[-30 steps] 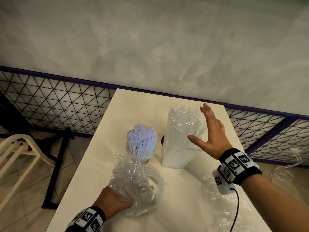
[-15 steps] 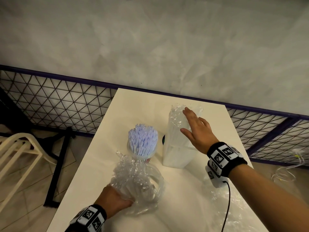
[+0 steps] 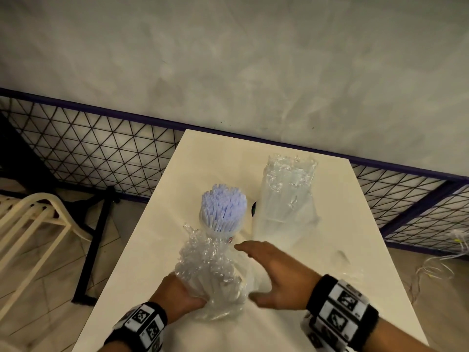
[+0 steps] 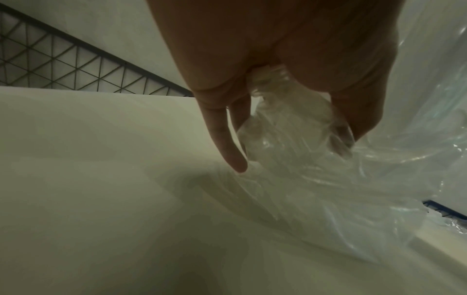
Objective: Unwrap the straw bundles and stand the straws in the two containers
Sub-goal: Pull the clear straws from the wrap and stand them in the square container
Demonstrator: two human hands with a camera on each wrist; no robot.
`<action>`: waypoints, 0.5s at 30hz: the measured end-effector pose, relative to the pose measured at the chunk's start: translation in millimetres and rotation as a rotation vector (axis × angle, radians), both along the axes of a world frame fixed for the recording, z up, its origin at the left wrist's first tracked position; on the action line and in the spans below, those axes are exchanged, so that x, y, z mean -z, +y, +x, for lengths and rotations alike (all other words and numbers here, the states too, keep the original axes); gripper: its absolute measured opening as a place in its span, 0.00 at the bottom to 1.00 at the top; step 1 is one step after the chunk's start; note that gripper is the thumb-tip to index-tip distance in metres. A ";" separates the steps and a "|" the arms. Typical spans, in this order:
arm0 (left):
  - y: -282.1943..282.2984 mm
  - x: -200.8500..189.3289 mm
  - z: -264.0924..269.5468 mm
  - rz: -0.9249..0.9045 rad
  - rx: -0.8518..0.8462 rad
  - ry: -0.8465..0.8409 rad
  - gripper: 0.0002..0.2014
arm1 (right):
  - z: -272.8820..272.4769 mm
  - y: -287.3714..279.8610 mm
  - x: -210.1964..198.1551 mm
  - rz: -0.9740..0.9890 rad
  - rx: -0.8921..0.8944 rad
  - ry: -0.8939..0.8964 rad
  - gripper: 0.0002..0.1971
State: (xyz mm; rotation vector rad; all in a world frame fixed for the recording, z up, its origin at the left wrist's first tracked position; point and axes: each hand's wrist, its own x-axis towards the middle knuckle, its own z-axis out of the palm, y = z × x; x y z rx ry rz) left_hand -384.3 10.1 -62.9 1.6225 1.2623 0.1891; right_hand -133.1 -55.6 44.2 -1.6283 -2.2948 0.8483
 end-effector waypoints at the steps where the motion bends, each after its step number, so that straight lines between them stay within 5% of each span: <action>1: -0.4 0.4 0.2 -0.010 -0.003 0.003 0.28 | -6.4 -1.2 10.2 -0.083 0.012 -0.020 0.52; 5: -3.6 -2.1 0.0 -0.025 -0.007 -0.010 0.25 | -26.9 9.5 27.1 -0.149 0.077 -0.056 0.63; 12: -13.7 -20.3 5.1 -0.118 -0.088 -0.132 0.18 | -29.5 32.7 33.5 -0.369 0.092 0.065 0.62; 15: -15.7 -27.9 6.2 -0.115 -0.071 -0.136 0.21 | -26.8 36.8 25.6 -0.462 0.066 0.103 0.54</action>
